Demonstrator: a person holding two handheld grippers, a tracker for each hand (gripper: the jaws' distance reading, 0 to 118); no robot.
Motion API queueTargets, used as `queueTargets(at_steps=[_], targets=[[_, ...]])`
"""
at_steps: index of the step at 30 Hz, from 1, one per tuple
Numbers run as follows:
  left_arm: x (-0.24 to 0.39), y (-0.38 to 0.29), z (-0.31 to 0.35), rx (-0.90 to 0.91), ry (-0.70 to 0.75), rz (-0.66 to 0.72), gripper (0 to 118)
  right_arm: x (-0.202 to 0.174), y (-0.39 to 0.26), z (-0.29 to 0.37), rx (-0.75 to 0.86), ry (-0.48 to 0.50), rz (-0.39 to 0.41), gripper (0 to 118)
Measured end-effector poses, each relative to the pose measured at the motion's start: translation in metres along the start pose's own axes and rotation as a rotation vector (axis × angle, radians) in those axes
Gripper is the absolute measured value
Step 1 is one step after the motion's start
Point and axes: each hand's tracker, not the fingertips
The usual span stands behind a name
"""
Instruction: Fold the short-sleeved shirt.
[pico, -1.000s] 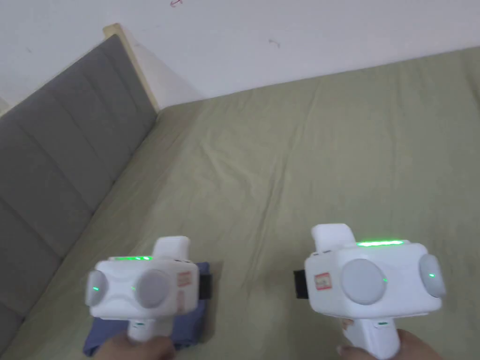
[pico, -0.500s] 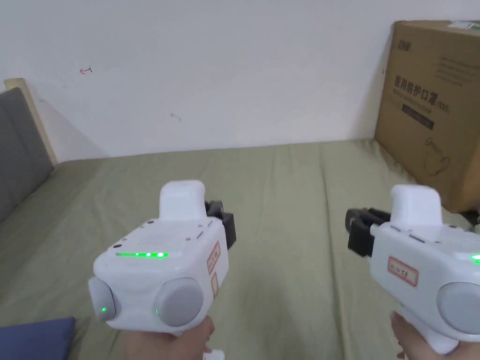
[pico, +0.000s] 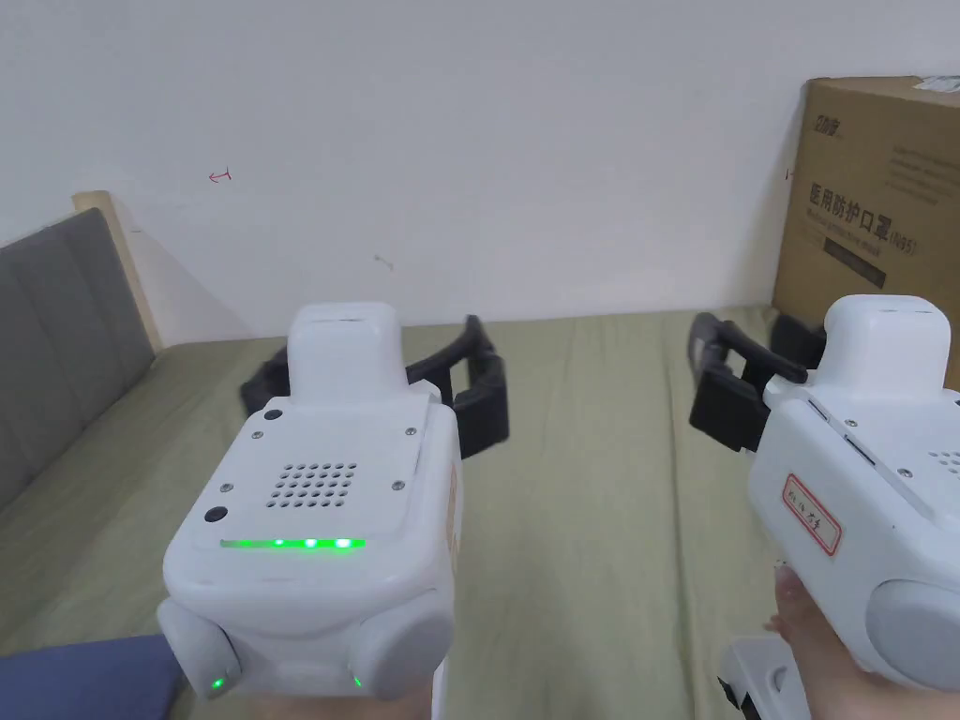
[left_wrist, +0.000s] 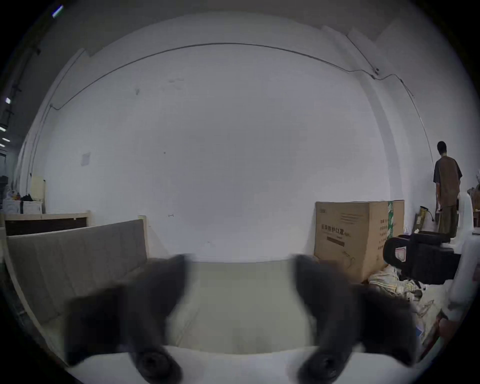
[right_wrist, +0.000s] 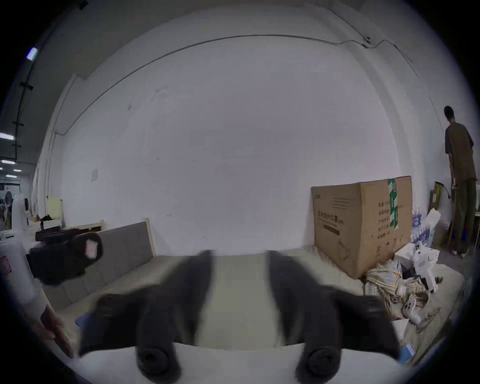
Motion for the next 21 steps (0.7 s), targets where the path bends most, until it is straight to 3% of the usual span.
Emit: queueTargets(at_steps=[1,3,11,21], targets=[[0.000,-0.001,0.001,0.004,0.026,-0.009,116,0.001,0.000,-0.001,-0.009,-0.011,-0.012,88],[-0.002,-0.001,0.005,0.041,0.036,-0.020,117,0.002,-0.002,-0.001,-0.008,-0.037,-0.026,114],[-0.015,-0.007,-0.007,-0.037,0.061,0.055,118,0.002,-0.004,-0.004,-0.021,-0.059,0.046,116],[-0.020,-0.009,-0.012,-0.057,0.141,0.014,118,-0.004,-0.008,-0.008,-0.031,-0.052,0.078,116]])
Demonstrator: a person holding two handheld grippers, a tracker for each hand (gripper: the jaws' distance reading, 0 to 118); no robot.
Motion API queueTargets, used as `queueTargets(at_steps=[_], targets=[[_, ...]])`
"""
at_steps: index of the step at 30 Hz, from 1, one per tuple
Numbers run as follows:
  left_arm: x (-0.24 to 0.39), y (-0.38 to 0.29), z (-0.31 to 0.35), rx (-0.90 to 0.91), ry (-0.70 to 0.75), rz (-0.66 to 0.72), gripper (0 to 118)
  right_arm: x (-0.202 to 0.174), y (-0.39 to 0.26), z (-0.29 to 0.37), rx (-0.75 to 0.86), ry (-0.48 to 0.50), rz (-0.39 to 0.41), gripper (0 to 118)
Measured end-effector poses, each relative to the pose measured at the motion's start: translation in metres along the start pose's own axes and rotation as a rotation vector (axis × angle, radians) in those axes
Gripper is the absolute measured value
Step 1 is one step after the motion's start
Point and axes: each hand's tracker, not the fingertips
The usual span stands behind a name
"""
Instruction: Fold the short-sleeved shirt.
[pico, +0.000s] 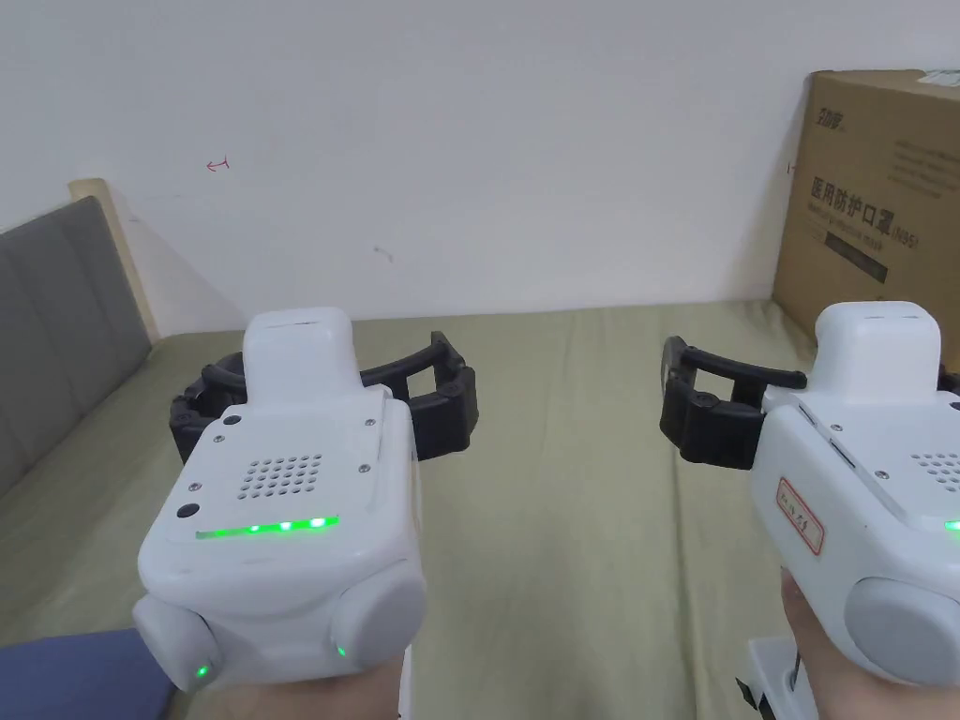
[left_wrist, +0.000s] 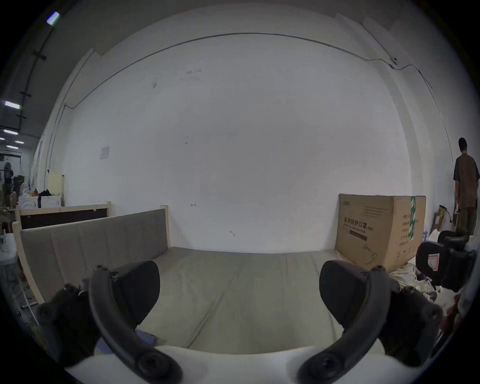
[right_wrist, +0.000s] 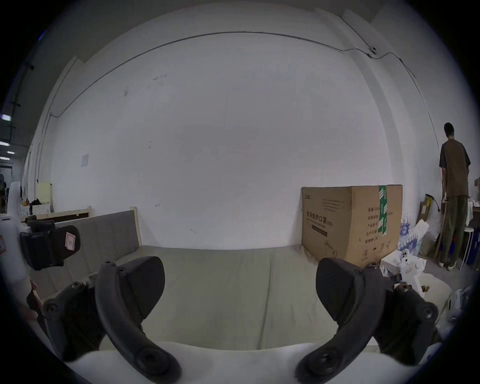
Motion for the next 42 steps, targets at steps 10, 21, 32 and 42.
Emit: queueTargets(at_steps=[10,21,32,42], targets=[[-0.006,0.002,-0.001,-0.017,-0.033,0.009,118,-0.011,-0.002,-0.003,-0.008,0.005,0.029,116],[-0.004,-0.001,-0.006,-0.073,-0.041,0.020,118,-0.021,-0.003,-0.006,-0.025,0.026,0.054,116],[-0.002,-0.002,-0.008,-0.087,-0.087,-0.010,118,-0.023,-0.006,-0.008,-0.039,0.039,0.046,116],[0.006,-0.003,-0.007,-0.099,-0.114,-0.018,118,-0.021,-0.009,-0.009,-0.052,0.033,0.036,116]])
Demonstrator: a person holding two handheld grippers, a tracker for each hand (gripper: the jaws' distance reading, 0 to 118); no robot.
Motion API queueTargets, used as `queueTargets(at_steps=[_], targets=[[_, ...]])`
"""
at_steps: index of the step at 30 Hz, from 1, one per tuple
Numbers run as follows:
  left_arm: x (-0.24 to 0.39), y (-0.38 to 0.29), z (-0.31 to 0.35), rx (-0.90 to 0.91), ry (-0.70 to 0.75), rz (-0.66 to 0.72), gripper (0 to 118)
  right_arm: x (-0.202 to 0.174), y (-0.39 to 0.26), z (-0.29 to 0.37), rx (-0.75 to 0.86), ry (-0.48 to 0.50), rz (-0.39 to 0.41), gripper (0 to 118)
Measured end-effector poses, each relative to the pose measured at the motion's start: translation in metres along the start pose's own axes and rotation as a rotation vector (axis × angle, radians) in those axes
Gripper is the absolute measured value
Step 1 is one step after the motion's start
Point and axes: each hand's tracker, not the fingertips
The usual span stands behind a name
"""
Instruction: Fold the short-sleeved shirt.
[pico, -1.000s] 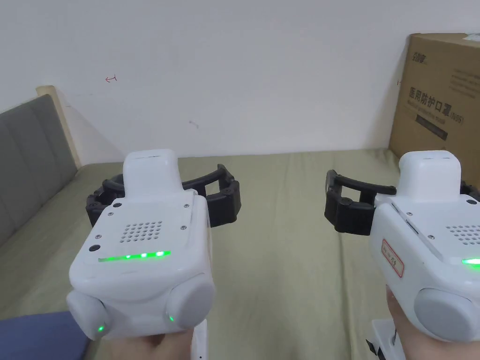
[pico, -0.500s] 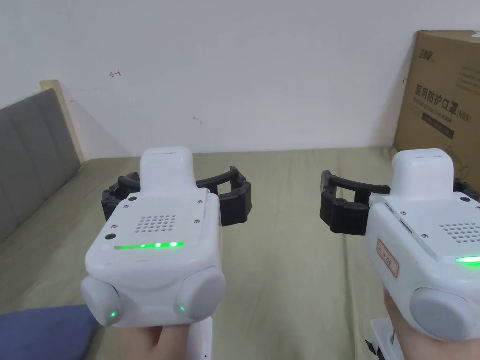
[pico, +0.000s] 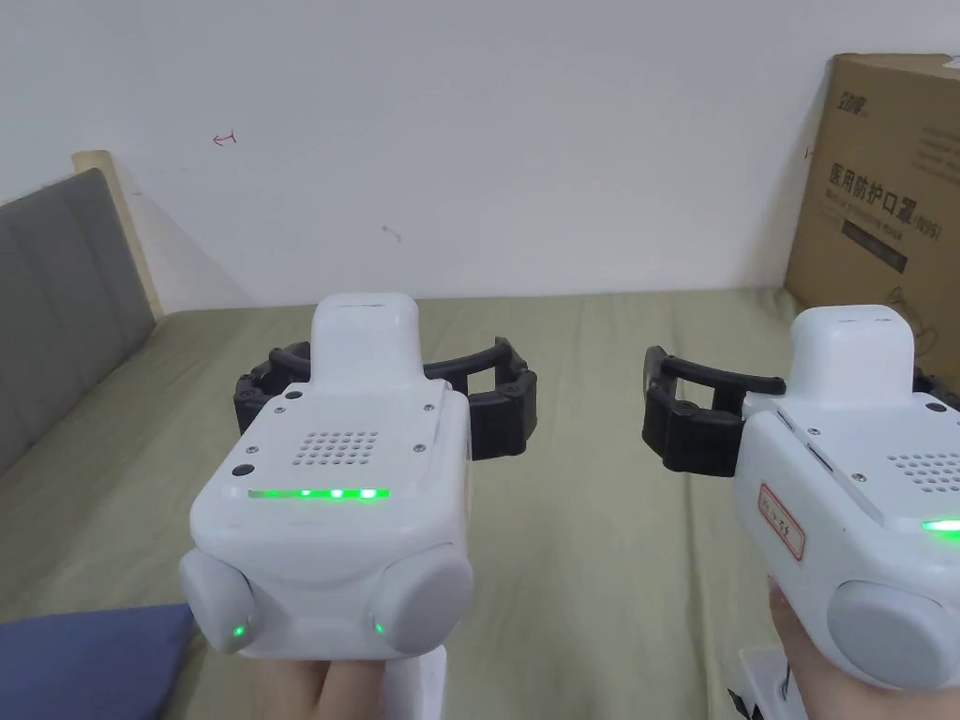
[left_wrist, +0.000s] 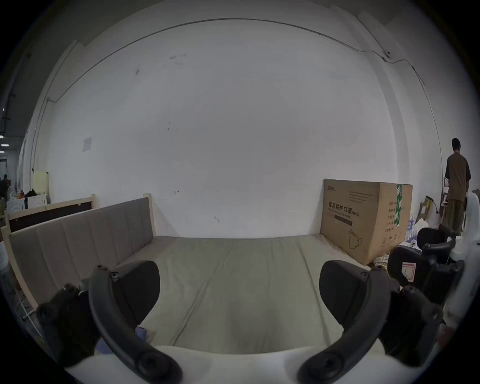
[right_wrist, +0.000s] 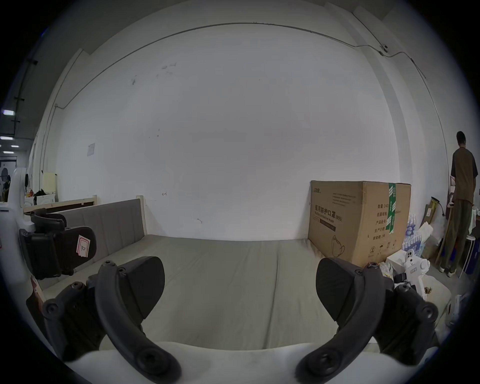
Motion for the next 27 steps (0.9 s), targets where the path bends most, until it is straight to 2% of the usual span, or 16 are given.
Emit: queueTargets(at_steps=[12,27], targets=[[-0.0052,-0.0004,-0.0018,-0.026,-0.013,0.067,118,0.0034,-0.0028,0.0011,-0.019,-0.007,-0.013,116],[-0.0023,0.0010,-0.0010,-0.062,-0.018,0.043,118,0.0072,0.0003,0.0029,-0.007,0.009,-0.045,116]])
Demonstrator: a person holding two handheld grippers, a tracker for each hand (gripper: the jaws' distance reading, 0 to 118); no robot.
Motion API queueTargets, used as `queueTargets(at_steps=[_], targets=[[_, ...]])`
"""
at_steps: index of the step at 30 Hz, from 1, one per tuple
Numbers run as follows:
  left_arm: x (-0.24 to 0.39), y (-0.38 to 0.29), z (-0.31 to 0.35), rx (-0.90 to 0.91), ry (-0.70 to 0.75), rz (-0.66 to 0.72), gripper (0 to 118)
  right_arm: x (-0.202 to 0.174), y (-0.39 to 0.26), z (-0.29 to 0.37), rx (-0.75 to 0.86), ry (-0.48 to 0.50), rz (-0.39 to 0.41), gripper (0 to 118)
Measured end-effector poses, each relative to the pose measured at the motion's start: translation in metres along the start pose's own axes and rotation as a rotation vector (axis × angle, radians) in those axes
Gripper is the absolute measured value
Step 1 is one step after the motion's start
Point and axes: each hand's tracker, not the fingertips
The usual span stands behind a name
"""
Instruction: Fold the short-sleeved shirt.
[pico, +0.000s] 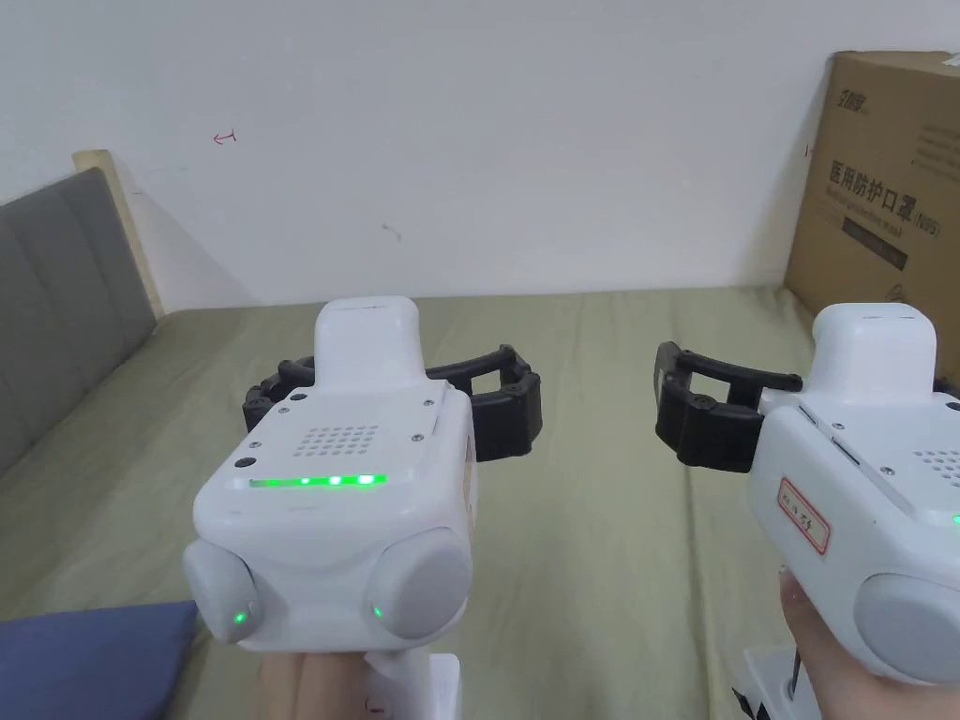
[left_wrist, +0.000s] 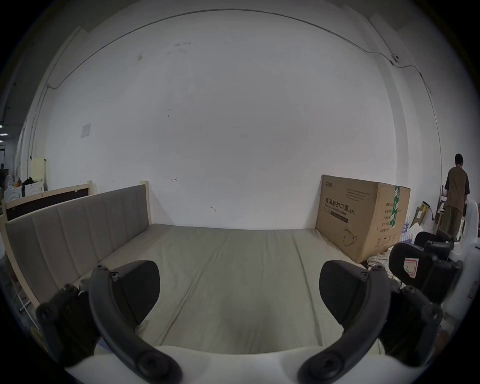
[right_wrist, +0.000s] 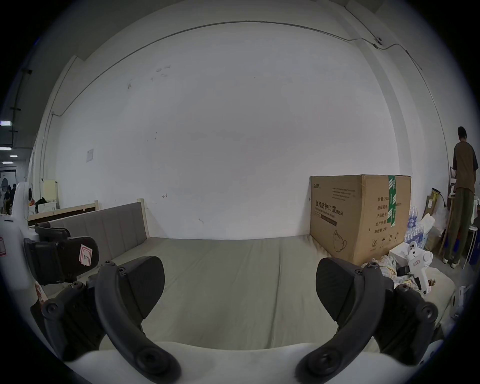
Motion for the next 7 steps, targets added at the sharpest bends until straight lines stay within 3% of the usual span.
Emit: queueTargets(at_steps=[4,7], targets=[[0.005,0.002,-0.003,-0.035,0.035,-0.040,118,0.001,0.001,-0.001,-0.003,0.005,-0.005,116],[0.003,0.003,0.006,0.046,-0.048,0.002,118,0.001,0.004,0.000,0.000,0.004,0.001,116]])
